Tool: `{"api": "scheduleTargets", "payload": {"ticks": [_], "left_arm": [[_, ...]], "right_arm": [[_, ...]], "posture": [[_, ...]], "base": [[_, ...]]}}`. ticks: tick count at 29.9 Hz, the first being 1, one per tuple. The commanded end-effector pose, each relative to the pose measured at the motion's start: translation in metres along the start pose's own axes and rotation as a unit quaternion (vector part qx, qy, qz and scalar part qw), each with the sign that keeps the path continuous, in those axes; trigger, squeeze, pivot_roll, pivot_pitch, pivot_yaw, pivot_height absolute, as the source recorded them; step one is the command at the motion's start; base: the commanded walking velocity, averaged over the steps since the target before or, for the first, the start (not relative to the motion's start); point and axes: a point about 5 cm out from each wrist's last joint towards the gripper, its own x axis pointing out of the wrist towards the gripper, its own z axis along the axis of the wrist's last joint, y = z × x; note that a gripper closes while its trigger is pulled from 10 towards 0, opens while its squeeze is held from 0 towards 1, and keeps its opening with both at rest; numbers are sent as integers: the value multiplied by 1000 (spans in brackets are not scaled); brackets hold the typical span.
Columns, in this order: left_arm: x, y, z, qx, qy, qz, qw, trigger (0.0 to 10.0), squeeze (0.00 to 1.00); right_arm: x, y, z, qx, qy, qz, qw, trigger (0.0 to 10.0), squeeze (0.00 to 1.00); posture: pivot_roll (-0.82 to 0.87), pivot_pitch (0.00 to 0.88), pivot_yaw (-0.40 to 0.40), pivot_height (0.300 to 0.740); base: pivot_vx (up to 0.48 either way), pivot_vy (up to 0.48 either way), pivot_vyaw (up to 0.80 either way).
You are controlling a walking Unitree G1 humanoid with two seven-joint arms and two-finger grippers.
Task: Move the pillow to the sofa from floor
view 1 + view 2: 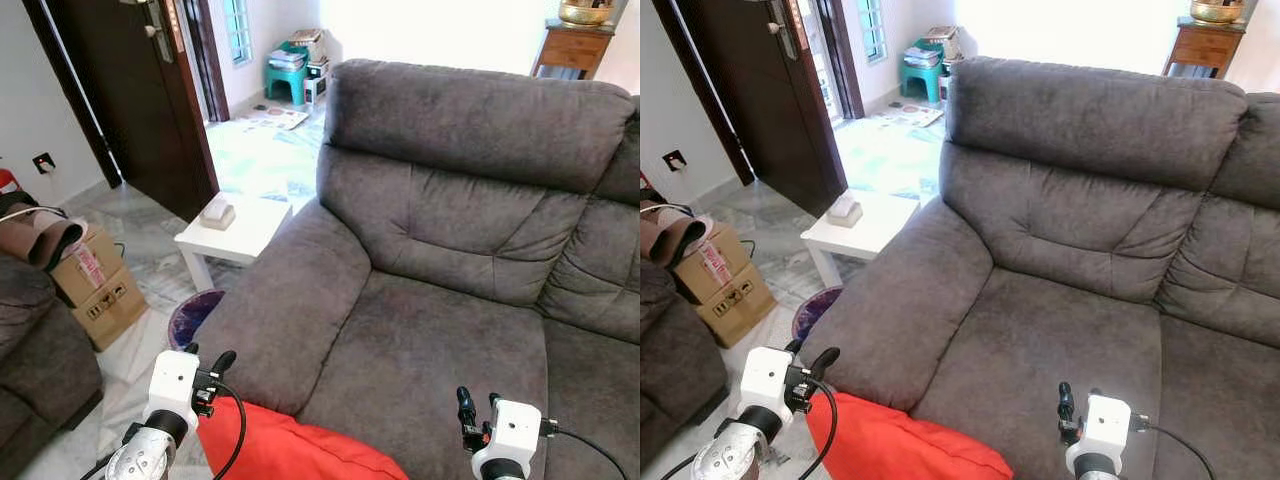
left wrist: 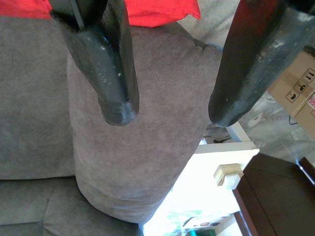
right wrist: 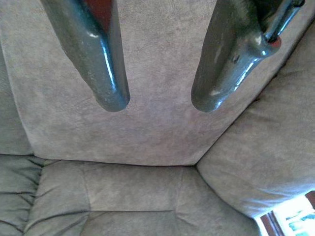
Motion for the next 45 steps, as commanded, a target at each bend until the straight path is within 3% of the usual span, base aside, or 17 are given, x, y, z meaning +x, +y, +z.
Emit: {"api": "scheduleTargets", "payload": {"ticks": [1,19,31,34,39,45], "left_arm": [[-1,3,3,2,-2,4,1000,10000,0],[-3,3,1,1,3,3,1000,10000,0],[-3,2,5,7,-5,-9,1000,10000,0],[-5,8,13,34,-21,-4,999,10000,0],[-6,17,21,37,-36,19,998,10000,0],[-12,4,17,43,-29,-17,999,10000,0]], "right_arm": [[-2,1,-2,-5,3,3,1000,10000,0],[0,-6,1,-8,1,0,1000,10000,0],[1,-9,4,4,-9,-3,1000,10000,0],[-3,-13,10,6,-33,-4,999,10000,0],[-9,-28,17,-4,-52,-8,999,10000,0],[-10,-34,21,-15,-53,-11,998,10000,0]], "posture": [[6,59,50,740],[5,66,45,740],[5,67,38,740],[11,68,38,740],[1,72,39,740],[-20,79,42,740]], "base": [[0,0,0],[0,0,721],[0,0,0],[0,0,0],[0,0,0],[0,0,0]]}}
